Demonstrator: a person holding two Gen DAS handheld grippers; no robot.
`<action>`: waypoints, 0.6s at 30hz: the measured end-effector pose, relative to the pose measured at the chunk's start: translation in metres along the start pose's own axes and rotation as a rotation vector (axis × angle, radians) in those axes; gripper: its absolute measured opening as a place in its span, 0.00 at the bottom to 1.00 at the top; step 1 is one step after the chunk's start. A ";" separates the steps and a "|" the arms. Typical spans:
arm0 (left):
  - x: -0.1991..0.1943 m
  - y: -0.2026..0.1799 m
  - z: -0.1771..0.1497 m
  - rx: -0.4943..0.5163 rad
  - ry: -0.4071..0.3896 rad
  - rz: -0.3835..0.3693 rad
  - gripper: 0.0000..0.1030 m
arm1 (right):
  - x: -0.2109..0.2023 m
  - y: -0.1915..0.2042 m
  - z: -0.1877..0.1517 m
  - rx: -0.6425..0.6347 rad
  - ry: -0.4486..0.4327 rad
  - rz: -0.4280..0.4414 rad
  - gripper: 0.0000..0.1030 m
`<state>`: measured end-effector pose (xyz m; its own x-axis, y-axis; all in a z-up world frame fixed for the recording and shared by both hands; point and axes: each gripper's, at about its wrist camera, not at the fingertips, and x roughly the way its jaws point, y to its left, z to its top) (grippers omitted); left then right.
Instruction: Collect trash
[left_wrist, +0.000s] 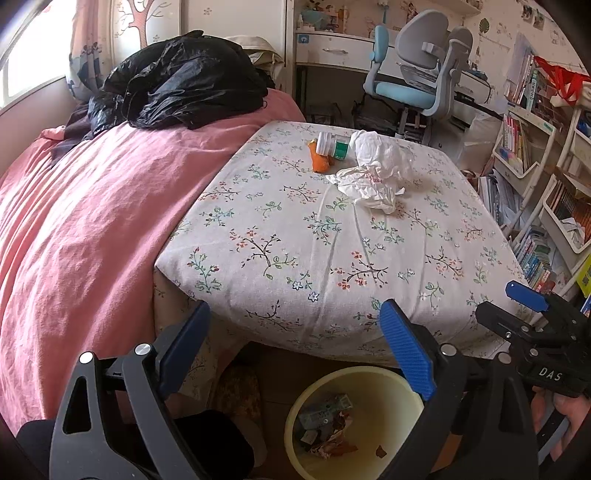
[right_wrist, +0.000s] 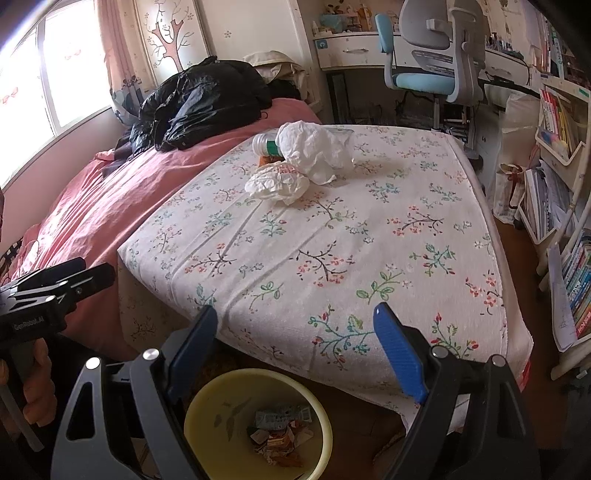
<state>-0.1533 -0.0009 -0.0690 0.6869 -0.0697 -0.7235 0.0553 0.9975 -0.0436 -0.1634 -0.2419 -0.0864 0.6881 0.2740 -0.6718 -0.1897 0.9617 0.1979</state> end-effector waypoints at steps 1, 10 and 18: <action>0.000 0.000 0.000 0.000 0.001 0.000 0.87 | 0.000 0.000 0.000 -0.001 0.000 -0.001 0.80; 0.001 0.000 0.001 -0.002 -0.002 -0.001 0.87 | 0.000 0.003 0.002 -0.006 -0.005 0.002 0.80; 0.001 0.000 0.001 -0.002 -0.003 -0.002 0.87 | 0.001 0.005 0.002 -0.014 -0.004 0.000 0.80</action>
<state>-0.1519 -0.0013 -0.0691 0.6893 -0.0714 -0.7210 0.0548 0.9974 -0.0464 -0.1626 -0.2366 -0.0849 0.6906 0.2743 -0.6692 -0.1998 0.9616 0.1880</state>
